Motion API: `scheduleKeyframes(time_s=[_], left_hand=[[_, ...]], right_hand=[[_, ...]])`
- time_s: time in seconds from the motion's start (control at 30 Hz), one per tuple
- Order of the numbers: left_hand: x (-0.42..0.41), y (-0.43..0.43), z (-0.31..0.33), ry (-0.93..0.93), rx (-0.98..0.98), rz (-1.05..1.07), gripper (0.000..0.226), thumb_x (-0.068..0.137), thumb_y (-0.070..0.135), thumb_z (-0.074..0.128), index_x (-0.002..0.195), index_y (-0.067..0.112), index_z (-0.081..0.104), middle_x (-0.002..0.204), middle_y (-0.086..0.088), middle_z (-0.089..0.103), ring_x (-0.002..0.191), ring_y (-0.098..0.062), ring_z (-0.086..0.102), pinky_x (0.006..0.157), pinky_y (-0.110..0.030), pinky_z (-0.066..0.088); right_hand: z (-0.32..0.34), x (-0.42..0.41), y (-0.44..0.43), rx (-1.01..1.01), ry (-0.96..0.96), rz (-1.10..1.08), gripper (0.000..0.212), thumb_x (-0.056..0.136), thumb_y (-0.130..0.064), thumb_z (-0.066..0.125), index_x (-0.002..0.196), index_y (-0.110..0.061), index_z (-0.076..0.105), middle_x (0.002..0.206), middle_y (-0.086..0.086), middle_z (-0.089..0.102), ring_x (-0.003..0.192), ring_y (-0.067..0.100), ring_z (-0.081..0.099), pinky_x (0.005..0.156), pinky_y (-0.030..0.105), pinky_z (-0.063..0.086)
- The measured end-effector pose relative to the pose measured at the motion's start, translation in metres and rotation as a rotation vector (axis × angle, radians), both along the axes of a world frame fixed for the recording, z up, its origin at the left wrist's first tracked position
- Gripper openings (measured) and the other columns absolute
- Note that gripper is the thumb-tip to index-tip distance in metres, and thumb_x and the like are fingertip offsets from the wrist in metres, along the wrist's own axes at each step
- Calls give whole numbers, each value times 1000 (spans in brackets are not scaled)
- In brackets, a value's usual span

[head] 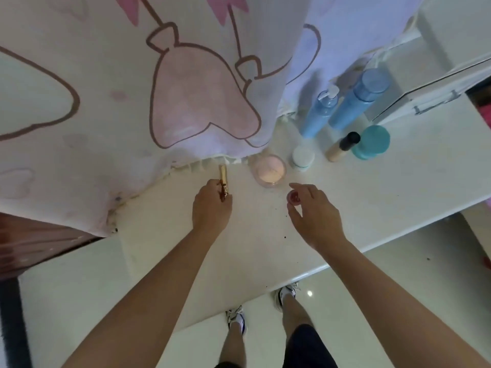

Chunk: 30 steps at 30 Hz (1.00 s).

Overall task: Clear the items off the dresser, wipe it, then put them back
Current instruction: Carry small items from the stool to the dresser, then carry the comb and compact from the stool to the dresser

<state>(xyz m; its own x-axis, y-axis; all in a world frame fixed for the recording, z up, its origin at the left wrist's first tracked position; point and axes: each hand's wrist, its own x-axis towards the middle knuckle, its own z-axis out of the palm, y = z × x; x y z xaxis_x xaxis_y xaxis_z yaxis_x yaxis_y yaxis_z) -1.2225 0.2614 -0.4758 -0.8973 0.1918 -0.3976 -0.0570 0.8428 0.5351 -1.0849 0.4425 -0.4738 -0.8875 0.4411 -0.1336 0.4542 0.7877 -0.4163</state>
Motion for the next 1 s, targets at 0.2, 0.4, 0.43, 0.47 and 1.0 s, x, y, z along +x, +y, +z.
scheduleKeyframes(time_s=[0.2, 0.4, 0.43, 0.47, 1.0], left_hand=[[-4, 6, -15, 70, -23, 7, 29, 88, 28, 64, 115, 19, 59, 101, -4, 61, 92, -22, 56, 78, -31, 43], [-9, 3, 3, 14, 68, 16, 56, 89, 42, 61, 138, 18, 45, 128, -9, 50, 116, -24, 52, 95, -34, 42], [-9, -1, 11, 22, 62, -7, 59, 90, 43, 59, 141, 18, 42, 136, -9, 46, 124, -24, 46, 100, -36, 39], [-9, -7, 20, 41, 47, -36, 60, 92, 43, 57, 143, 17, 40, 141, -9, 43, 130, -24, 41, 103, -38, 36], [103, -196, 230, 817, -544, 141, 56, 101, 48, 30, 149, 19, 35, 159, -16, 20, 147, -35, 15, 113, -62, 14]], right_hand=[[-12, 6, -2, 18, -58, 55, 46, 88, -22, 69, 131, -14, 57, 119, 4, 63, 104, 30, 57, 64, 39, 55], [7, 1, 3, -86, -217, 74, 66, 94, -38, 58, 151, -23, 29, 148, -1, 37, 131, 21, 41, 93, 38, 49], [15, 1, 4, -80, -214, 67, 65, 95, -38, 56, 151, -23, 27, 151, 0, 34, 134, 21, 39, 96, 39, 48], [25, 0, 4, -72, -202, 60, 64, 96, -38, 55, 151, -23, 27, 153, 0, 33, 135, 21, 38, 97, 39, 48], [181, -88, -123, 4, 440, 701, 53, 101, -38, 43, 149, -18, 36, 154, 13, 35, 134, 32, 42, 103, 48, 44]])
